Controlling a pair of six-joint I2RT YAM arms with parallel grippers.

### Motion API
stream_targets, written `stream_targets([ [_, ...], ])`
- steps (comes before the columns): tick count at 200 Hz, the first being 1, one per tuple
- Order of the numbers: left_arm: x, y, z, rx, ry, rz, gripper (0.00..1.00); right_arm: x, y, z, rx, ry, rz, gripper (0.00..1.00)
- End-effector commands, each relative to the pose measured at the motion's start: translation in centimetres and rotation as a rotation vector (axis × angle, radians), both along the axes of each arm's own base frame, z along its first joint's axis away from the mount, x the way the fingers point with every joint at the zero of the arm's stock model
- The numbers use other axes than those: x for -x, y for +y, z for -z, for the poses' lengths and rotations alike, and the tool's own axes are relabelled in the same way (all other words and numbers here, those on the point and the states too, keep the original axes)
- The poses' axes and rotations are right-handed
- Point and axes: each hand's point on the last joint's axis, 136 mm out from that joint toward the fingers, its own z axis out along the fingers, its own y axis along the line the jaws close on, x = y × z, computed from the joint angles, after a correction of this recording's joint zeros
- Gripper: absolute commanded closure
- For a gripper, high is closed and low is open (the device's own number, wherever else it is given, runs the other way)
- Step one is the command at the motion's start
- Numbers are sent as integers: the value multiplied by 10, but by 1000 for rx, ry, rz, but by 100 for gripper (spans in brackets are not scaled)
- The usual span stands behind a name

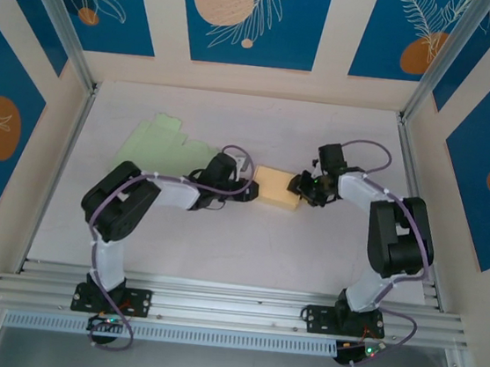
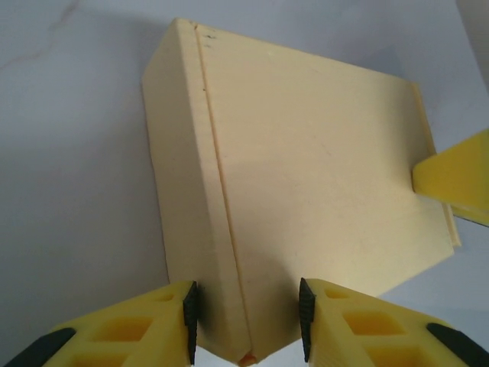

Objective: Fold the paper box

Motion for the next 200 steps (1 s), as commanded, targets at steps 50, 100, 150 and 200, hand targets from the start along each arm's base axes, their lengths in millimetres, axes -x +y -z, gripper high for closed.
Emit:
stream_targets([
  [50, -32, -68, -15, 164, 1, 69, 60, -39, -25, -9, -17, -38, -50, 56],
  [100, -30, -89, -13, 213, 28, 98, 60, -47, -41, -15, 0, -55, -33, 55],
  [150, -33, -80, -22, 204, 2, 60, 40, -51, -67, -21, 123, -62, -2, 35],
  [200, -41, -33, -70, 194, -107, -9, 7, -41, -81, -60, 187, -125, 33, 26],
])
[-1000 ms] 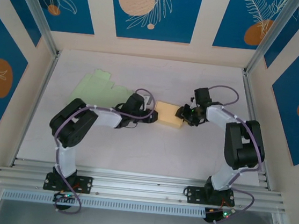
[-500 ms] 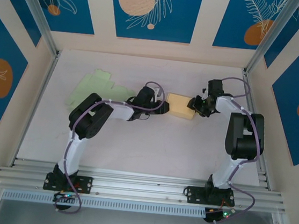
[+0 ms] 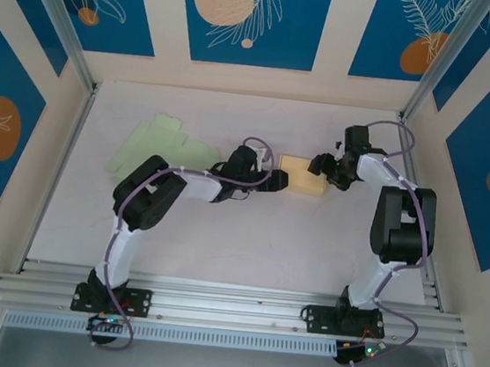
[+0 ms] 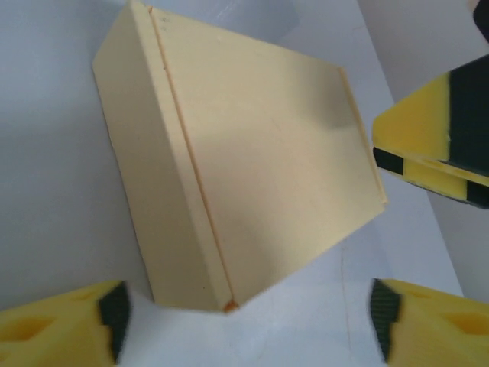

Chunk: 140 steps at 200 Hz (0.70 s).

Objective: Fold the paper box

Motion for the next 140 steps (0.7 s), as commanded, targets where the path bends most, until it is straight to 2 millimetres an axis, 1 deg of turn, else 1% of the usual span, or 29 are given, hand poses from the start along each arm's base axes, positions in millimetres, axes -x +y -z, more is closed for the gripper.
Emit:
stream_targets([
  [1, -11, 27, -52, 29, -107, -47, 6, 6, -7, -37, 36, -64, 8, 26],
  [12, -12, 46, -67, 17, -143, -80, 0, 11, -4, -46, 34, -77, 5, 25],
  [28, -15, 85, -85, -30, -191, -144, 0, 20, 5, -56, 41, -89, -18, 24],
  [41, -19, 127, -95, -112, -217, -213, 0, 28, 18, -65, 52, -104, -49, 23],
  [56, -22, 185, -100, -252, -227, -306, 0, 37, 38, -74, 52, -129, -88, 21],
  [69, -23, 237, -100, -347, -209, -380, 0, 44, 64, -81, 31, -149, -133, 19],
  [75, -22, 258, -101, -370, -200, -408, 0, 47, 76, -83, 18, -154, -151, 19],
  [87, -19, 304, -98, -402, -168, -481, 0, 51, 102, -86, -20, -160, -185, 19],
  [103, -10, 350, -93, -404, -142, -569, 0, 55, 137, -84, -90, -149, -219, 23],
  [116, -2, 379, -87, -406, -125, -636, 0, 56, 167, -80, -152, -130, -238, 27],
  [126, 4, 394, -81, -404, -113, -670, 0, 57, 190, -76, -194, -121, -263, 30],
  [140, 11, 408, -75, -398, -96, -704, 0, 58, 224, -65, -223, -101, -305, 31],
])
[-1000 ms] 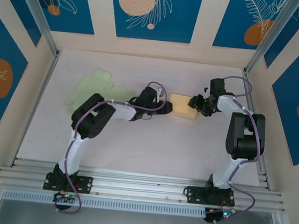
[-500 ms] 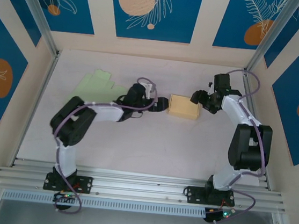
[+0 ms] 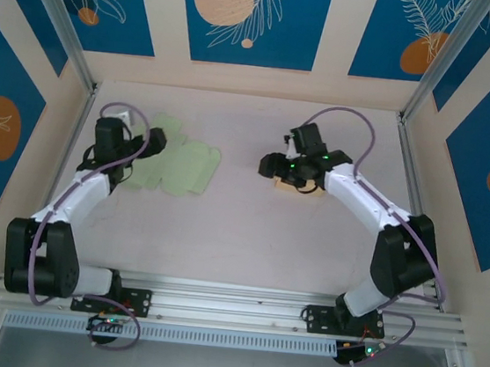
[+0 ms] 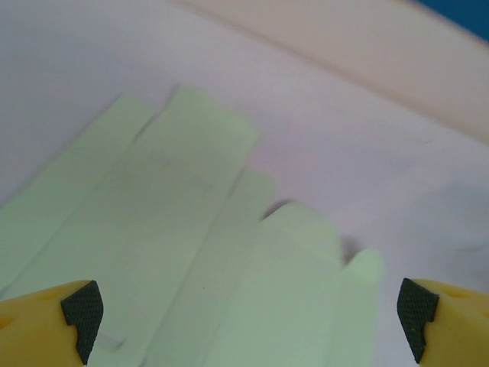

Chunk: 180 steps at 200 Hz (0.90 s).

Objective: Fold the paper box

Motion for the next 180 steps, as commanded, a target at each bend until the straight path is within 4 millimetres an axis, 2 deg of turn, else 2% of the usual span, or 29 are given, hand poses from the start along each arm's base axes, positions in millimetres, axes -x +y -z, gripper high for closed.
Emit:
stream_targets([
  [1, 22, 16, 20, -9, 59, -12, 0, -2, 54, 9, -106, 48, -30, 31],
  [30, 35, 38, 25, -4, 48, -93, 0, -3, 106, 39, -105, 124, -93, 32],
  [68, 56, 55, 27, -18, 28, -201, 0, -4, 147, 79, -178, 231, -104, 38],
  [98, 89, 76, 48, -54, 94, -345, 2, -2, 155, 95, -173, 267, -118, 39],
  [114, 102, 77, 67, -44, 160, -356, 3, -1, 155, 99, -167, 275, -123, 39],
  [143, 110, 70, 97, 136, 222, -365, 4, 1, 156, 101, -164, 284, -138, 39],
  [180, 108, 56, 114, 289, 233, -369, 12, 2, 157, 99, -170, 281, -155, 39],
])
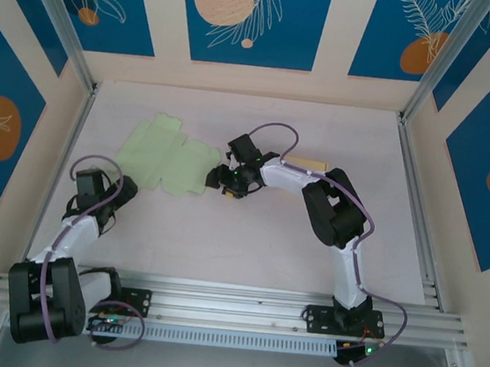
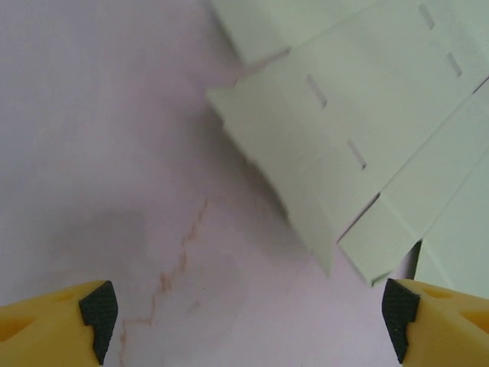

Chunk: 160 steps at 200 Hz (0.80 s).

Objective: Fold the paper box

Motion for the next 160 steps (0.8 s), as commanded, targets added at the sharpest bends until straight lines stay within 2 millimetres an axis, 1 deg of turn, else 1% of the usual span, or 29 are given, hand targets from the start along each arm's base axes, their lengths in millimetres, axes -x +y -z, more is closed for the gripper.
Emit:
stream_targets([
  [1, -6, -11, 3, 129, -35, -24, 12, 1, 9, -6, -28, 10, -28, 39],
  [19, -7, -8, 13, 143, -27, -52, 14, 1, 9, -8, -32, 3, -33, 39],
  [33, -11, -3, 19, 139, -37, -82, 21, 1, 9, -9, -34, -1, -35, 39],
  [58, -30, 3, 24, 129, -45, -88, 26, 2, 9, -14, -36, -14, -47, 39],
  [74, -44, 3, 28, 145, -53, -77, 30, 2, 7, -17, -29, -28, -50, 39],
  [86, -55, 3, 30, 156, -67, -63, 38, 2, 4, -20, -19, -42, -51, 39],
  [93, -60, 1, 30, 167, -78, -50, 45, 3, 2, -22, -12, -51, -52, 39],
  [104, -69, -1, 27, 172, -107, -25, 57, 3, -1, -26, -1, -66, -54, 39],
  [116, -77, -4, 20, 177, -142, 7, 66, 3, -6, -31, 15, -86, -55, 39],
  [119, -80, -5, 18, 176, -153, 16, 69, 3, -7, -32, 19, -92, -55, 38],
  [121, -81, -6, 16, 177, -160, 25, 71, 2, -8, -32, 23, -95, -55, 38],
  [123, -83, -6, 14, 176, -168, 33, 75, 3, -9, -34, 25, -98, -55, 39],
  [134, -92, -10, 3, 173, -210, 78, 83, 3, -13, -38, 37, -117, -58, 38],
  [135, -93, -10, 2, 172, -214, 81, 85, 2, -14, -39, 37, -118, -57, 38],
  [144, -100, -14, -10, 158, -249, 127, 94, 1, -19, -43, 44, -134, -56, 38],
  [150, -104, -15, -17, 144, -266, 153, 96, 2, -22, -45, 51, -142, -55, 38],
  [160, -108, -14, -26, 118, -276, 168, 96, 1, -28, -49, 58, -156, -49, 38],
])
